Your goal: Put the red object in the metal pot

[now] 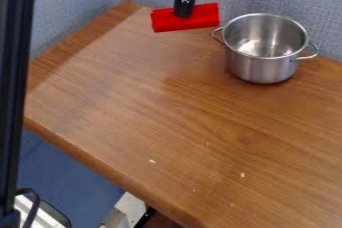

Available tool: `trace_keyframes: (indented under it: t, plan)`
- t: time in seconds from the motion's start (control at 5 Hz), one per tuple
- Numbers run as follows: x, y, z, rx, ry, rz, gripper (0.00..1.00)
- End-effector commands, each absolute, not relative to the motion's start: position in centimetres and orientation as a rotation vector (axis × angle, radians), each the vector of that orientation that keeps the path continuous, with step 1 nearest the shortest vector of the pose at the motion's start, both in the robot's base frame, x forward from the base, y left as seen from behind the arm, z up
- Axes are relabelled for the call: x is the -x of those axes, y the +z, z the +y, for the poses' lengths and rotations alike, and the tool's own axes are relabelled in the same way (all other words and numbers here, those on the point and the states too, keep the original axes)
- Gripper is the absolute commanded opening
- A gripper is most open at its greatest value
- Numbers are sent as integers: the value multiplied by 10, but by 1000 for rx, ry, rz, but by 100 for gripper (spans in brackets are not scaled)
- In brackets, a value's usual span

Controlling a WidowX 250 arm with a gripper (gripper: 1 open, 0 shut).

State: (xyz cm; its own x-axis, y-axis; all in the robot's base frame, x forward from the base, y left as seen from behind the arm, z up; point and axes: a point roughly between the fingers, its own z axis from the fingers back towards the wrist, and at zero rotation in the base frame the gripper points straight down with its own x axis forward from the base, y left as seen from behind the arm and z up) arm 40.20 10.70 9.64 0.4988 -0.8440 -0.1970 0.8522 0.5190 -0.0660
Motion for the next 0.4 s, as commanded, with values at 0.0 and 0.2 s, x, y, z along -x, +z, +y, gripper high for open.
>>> trace_keyframes:
  t: [0.0,0.2]
  plan:
    - [-414,115,127,-83,-1000,180,0]
    - [-422,110,129,-80,-1013,191,0]
